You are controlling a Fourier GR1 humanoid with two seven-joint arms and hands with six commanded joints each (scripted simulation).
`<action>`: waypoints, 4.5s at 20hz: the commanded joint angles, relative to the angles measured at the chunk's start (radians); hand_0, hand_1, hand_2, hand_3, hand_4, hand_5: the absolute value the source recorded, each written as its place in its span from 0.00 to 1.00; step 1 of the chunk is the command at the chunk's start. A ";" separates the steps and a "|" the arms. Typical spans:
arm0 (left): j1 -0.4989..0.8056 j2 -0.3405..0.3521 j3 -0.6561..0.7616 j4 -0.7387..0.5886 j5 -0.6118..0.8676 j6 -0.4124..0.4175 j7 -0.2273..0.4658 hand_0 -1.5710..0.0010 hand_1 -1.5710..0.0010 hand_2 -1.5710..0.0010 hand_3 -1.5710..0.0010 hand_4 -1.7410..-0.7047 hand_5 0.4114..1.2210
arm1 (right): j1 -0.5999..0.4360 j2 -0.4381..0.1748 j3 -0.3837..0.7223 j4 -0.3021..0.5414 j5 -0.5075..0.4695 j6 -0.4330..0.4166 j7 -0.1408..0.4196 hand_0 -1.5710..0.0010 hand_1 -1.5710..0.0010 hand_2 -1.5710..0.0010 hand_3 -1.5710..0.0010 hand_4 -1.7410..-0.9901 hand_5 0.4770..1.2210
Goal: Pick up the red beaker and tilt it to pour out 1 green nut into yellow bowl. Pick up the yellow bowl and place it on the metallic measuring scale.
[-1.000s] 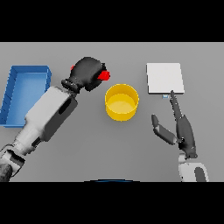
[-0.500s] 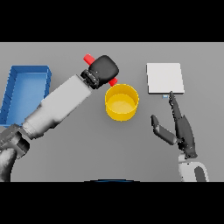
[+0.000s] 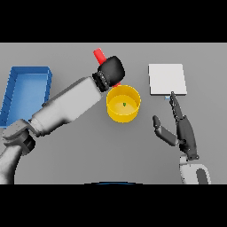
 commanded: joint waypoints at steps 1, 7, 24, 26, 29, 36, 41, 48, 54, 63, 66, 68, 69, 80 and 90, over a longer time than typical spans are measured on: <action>-0.004 -0.005 -0.011 0.005 -0.016 0.010 0.009 0.00 0.00 0.00 0.00 0.01 1.00 | 0.009 0.002 0.007 -0.006 0.013 -0.005 -0.005 1.00 1.00 1.00 1.00 0.91 0.30; -0.049 -0.021 -0.108 0.015 -0.110 -0.002 -0.030 0.00 0.00 0.00 0.00 0.01 1.00 | -0.006 0.012 0.015 0.010 0.053 -0.036 0.012 1.00 1.00 1.00 1.00 0.88 0.27; -0.356 -0.011 -0.001 0.238 -0.115 0.011 -0.128 0.00 0.00 0.00 0.35 0.01 1.00 | -0.012 0.008 0.021 0.016 0.078 -0.049 0.003 1.00 1.00 1.00 1.00 0.95 0.27; -0.377 0.031 0.080 0.282 -0.056 0.040 -0.147 0.00 0.00 0.00 0.22 0.01 1.00 | -0.015 0.015 0.019 0.021 0.067 -0.046 0.006 1.00 1.00 1.00 1.00 0.97 0.27; -0.416 0.078 0.252 0.353 0.067 0.014 -0.057 0.00 0.00 0.00 0.11 0.01 1.00 | -0.024 0.008 0.014 0.024 0.067 -0.050 -0.004 1.00 1.00 1.00 1.00 0.99 0.27; -0.324 0.264 0.583 0.438 0.347 0.149 0.104 0.00 0.00 0.00 0.08 0.00 1.00 | -0.040 0.022 0.012 0.041 0.030 -0.032 -0.001 1.00 1.00 1.00 1.00 0.99 0.25; -0.142 0.370 0.756 0.387 0.530 0.263 0.247 0.00 0.00 0.00 0.09 0.00 1.00 | -0.039 0.018 0.016 0.039 0.045 -0.042 -0.001 1.00 1.00 1.00 1.00 0.92 0.24; 0.188 0.367 0.909 0.096 0.760 0.361 0.398 0.00 0.00 0.00 0.06 0.00 1.00 | -0.040 0.004 0.023 0.023 0.090 -0.064 0.026 1.00 1.00 1.00 1.00 0.91 0.23; 0.471 0.331 0.934 -0.235 0.831 0.431 0.534 0.00 0.00 0.00 0.08 0.00 1.00 | -0.032 0.000 0.026 0.039 0.093 -0.056 0.023 1.00 1.00 1.00 1.00 0.96 0.23; 0.660 0.255 0.956 -0.440 0.874 0.495 0.603 0.00 0.00 0.00 0.02 0.00 0.88 | -0.026 0.000 0.019 0.042 0.062 -0.038 -0.018 1.00 1.00 1.00 1.00 0.97 0.23; 0.709 0.256 0.935 -0.467 0.852 0.497 0.590 0.00 0.00 0.00 0.01 0.03 0.72 | -0.021 -0.010 0.011 0.036 0.059 -0.038 -0.006 1.00 1.00 1.00 1.00 0.96 0.22; 0.737 0.263 0.920 -0.495 0.832 0.490 0.592 0.00 0.00 0.00 0.01 0.20 0.59 | -0.016 -0.003 0.018 0.019 0.067 -0.046 -0.006 1.00 1.00 1.00 1.00 0.96 0.21; 0.739 0.265 0.918 -0.501 0.832 0.482 0.603 0.00 0.00 0.01 0.02 0.33 0.54 | -0.022 -0.009 0.015 0.028 0.067 -0.042 0.002 1.00 1.00 1.00 1.00 0.96 0.21; 0.759 0.293 0.865 -0.494 0.827 0.371 0.584 0.84 0.87 0.86 0.87 0.90 0.30 | -0.013 -0.002 0.016 0.029 0.060 -0.042 -0.020 1.00 1.00 1.00 1.00 0.97 0.22; 0.760 0.281 0.861 -0.511 0.823 0.406 0.512 0.98 0.99 0.99 0.99 0.96 0.31 | -0.225 -0.224 0.123 0.079 0.249 0.142 0.092 1.00 1.00 1.00 1.00 0.86 0.27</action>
